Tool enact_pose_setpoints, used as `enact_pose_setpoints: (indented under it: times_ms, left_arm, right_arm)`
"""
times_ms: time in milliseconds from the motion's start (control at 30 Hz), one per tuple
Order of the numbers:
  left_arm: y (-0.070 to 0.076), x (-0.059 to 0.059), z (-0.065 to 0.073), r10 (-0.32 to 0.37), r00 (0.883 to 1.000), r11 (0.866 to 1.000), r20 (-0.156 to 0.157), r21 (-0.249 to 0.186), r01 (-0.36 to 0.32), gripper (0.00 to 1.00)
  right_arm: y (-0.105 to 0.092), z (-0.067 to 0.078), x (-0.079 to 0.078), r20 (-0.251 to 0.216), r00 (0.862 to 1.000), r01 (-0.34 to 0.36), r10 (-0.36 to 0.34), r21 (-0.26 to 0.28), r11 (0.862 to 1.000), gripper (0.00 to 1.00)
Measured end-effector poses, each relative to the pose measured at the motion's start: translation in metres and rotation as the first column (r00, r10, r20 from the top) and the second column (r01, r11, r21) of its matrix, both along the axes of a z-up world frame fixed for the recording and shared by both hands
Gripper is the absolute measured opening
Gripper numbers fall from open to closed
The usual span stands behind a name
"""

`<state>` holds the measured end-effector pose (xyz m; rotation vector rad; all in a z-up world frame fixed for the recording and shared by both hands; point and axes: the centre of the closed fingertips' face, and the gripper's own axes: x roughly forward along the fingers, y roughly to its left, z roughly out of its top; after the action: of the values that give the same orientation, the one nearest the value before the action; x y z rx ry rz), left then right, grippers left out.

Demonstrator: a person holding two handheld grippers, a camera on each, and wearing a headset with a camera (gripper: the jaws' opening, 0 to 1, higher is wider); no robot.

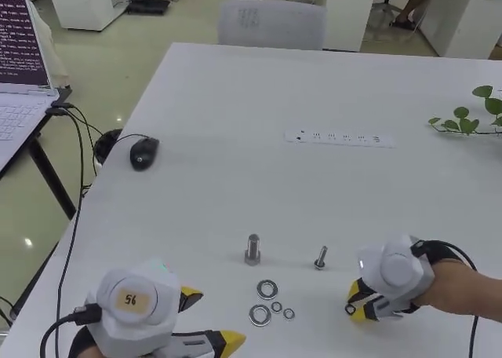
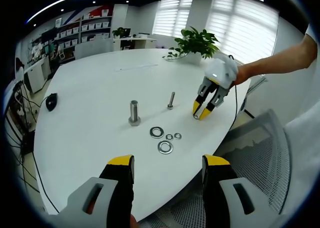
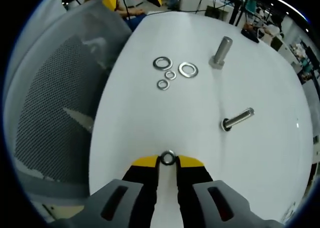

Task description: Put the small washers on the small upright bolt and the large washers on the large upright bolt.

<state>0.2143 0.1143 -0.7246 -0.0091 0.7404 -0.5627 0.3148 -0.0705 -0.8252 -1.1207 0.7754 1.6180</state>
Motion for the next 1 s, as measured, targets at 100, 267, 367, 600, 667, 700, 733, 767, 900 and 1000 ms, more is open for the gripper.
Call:
enact_pose_setpoints:
  times_ms: [100,267,367,600,667,700,733,767,900,1000]
  left_arm:
    - [-0.0004,0.0001,0.0003,0.005,1.000,1.000,0.001,-0.004,-0.005,0.54]
    - [0.0009,0.0000,0.0005,0.007,1.000,1.000,0.001,-0.003,-0.007,0.54]
    - [0.0027,0.0001,0.0012,0.010,1.000,1.000,0.002,-0.003,-0.010,0.54]
    - [0.0066,-0.0004,0.0005,0.012,1.000,1.000,-0.001,0.004,-0.011,0.54]
    - [0.0068,0.0000,0.0007,0.012,1.000,1.000,-0.001,0.003,-0.012,0.54]
    - [0.0069,0.0004,0.0007,0.013,1.000,1.000,0.000,0.002,-0.013,0.54]
    - [0.0069,0.0006,0.0007,0.013,1.000,1.000,0.000,0.003,-0.013,0.54]
    - [0.0067,0.0007,0.0012,0.012,1.000,1.000,0.000,0.003,-0.012,0.54]
    - [0.0065,0.0015,0.0010,0.014,1.000,1.000,0.001,0.000,-0.014,0.54]
    - [0.0065,0.0010,0.0008,0.015,1.000,1.000,0.000,-0.001,-0.015,0.54]
  right_arm:
    - [0.0003,0.0009,0.0003,-0.001,1.000,0.009,-0.009,0.007,1.000,0.14]
    - [0.0010,0.0015,0.0015,-0.011,0.996,0.092,-0.091,0.035,0.995,0.14]
    - [0.0014,0.0017,0.0026,-0.025,0.989,0.147,-0.146,0.063,0.987,0.14]
    - [0.0030,0.0033,0.0025,-0.057,0.972,0.235,-0.230,0.103,0.967,0.14]
    - [0.0045,0.0040,0.0026,-0.071,0.965,0.261,-0.254,0.115,0.958,0.14]
    - [0.0052,0.0043,0.0025,-0.078,0.962,0.270,-0.262,0.120,0.955,0.14]
    - [0.0059,0.0039,0.0029,-0.084,0.959,0.281,-0.272,0.125,0.952,0.14]
    - [0.0064,0.0043,0.0031,-0.085,0.958,0.285,-0.276,0.129,0.950,0.14]
    - [0.0084,0.0056,0.0032,-0.100,0.949,0.311,-0.299,0.142,0.940,0.14]
    - [0.0094,0.0064,0.0035,-0.111,0.942,0.330,-0.316,0.149,0.932,0.14]
